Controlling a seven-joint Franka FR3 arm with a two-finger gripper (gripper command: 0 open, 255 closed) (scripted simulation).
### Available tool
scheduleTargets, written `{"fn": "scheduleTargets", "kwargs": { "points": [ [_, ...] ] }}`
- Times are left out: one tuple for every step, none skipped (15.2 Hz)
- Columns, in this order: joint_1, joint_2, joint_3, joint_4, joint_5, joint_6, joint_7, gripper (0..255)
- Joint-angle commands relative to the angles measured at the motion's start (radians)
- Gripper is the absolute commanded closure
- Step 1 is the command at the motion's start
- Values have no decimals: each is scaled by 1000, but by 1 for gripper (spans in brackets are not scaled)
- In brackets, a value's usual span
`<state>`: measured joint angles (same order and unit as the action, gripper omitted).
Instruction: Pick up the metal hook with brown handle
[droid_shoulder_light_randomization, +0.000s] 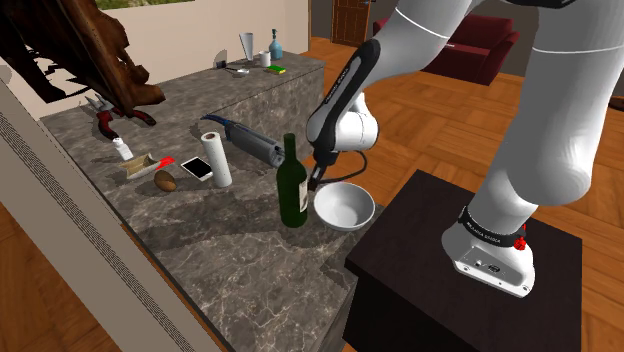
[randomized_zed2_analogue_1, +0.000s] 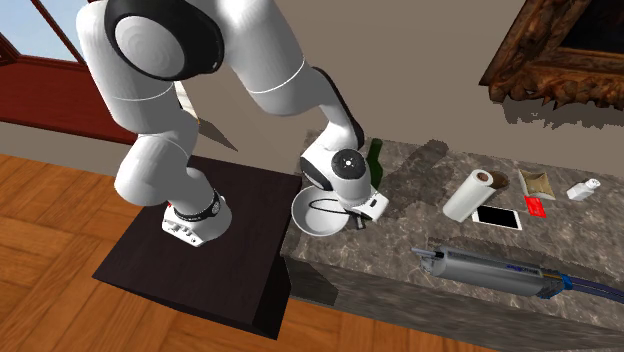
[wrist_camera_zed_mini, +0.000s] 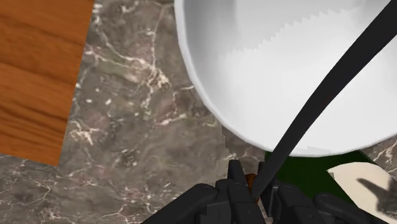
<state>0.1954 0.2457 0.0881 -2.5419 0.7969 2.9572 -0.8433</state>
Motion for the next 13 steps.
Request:
{"fn": "scheduleTargets", "kwargs": {
  "points": [
    [21, -34, -27, -11, -47, -23, 46, 255],
    [28, -50, -38, -16, -70, -34, 67, 255],
    [35, -67, -49, -21, -92, -45, 88, 255],
    [41, -83, -59, -26, -114, -57, 108, 255],
    [46, -99, -68, -30, -137, -68, 129, 255],
    [51, -115, -76, -33, -159, -79, 148, 255],
    [55, -131, -84, -37, -180, -91, 168, 255],
    [57, -146, -91, -40, -202, -103, 187, 255],
    [59, -161, -97, -42, -223, -114, 205, 255],
    [61, -177, -102, -44, -243, -127, 223, 255],
    [62, -192, -106, -46, -262, -139, 240, 255],
    [61, -194, -106, -46, -265, -141, 243, 255],
    [61, -194, -106, -46, -265, -141, 243, 255]
  ]
}}
